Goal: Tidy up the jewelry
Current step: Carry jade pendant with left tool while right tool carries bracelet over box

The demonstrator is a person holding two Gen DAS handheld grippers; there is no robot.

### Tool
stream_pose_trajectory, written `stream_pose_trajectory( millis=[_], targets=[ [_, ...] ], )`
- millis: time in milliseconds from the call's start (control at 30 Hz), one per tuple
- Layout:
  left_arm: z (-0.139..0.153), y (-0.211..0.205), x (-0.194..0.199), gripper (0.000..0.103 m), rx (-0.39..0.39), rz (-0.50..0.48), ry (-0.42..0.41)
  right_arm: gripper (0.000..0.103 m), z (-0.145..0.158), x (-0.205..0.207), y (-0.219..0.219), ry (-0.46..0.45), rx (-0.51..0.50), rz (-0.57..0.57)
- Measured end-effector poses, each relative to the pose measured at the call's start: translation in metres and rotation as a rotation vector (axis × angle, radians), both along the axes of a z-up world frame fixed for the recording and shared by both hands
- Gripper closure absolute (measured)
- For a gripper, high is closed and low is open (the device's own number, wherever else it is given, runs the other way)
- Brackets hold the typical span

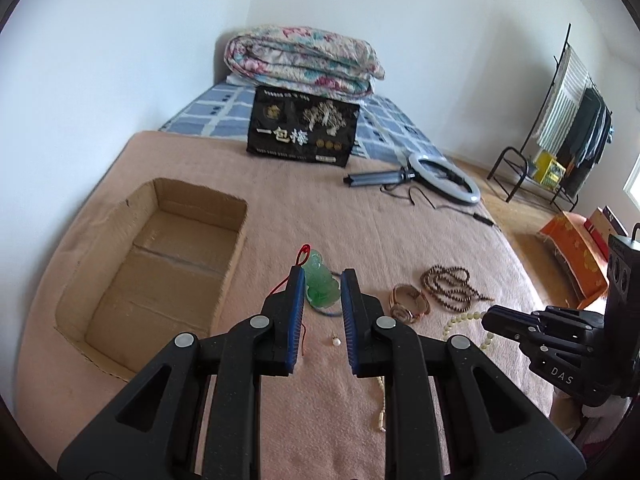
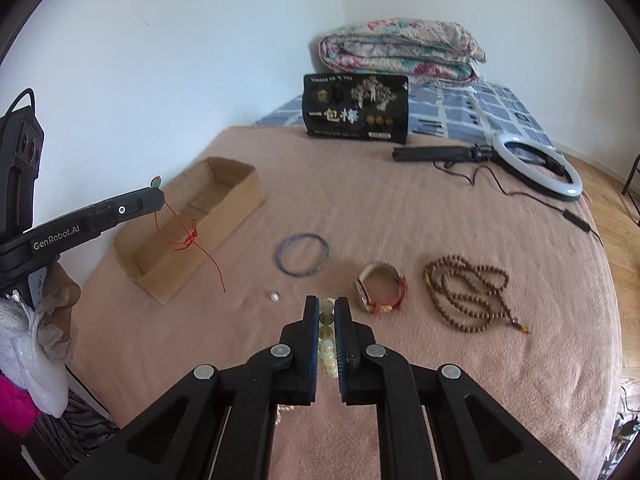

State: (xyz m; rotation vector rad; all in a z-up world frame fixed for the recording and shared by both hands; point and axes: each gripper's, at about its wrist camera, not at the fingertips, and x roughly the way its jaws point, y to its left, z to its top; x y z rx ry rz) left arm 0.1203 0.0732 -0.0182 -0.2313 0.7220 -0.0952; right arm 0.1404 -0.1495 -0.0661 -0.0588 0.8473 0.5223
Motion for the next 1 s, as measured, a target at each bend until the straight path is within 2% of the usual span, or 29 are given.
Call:
stream_pose_trajectory(
  millis=[167, 400, 733, 1000],
  targets=[
    [0.014, 0.024, -0.004, 0.086, -0.008, 0.051, -0.037, 0.098, 0.012, 0.004, 0.017, -0.019, 0.021, 0.020],
    [0.017, 0.060, -0.009, 0.086, -0.002, 0.124, -0.055, 0.098, 0.024, 0.007, 0.048, -0.033, 0.035, 0.070],
    [-0.002, 0.108, -0.015, 0.086, -0.002, 0.216, -0.011, 0.098, 0.035, 0.014, 0.109, -0.054, 0.042, 0.169],
    [-0.020, 0.133, -0.014, 0.086, -0.023, 0.264, 0.036, 0.098, 0.030, 0.027, 0.162, -0.045, 0.042, 0.229]
  ],
)
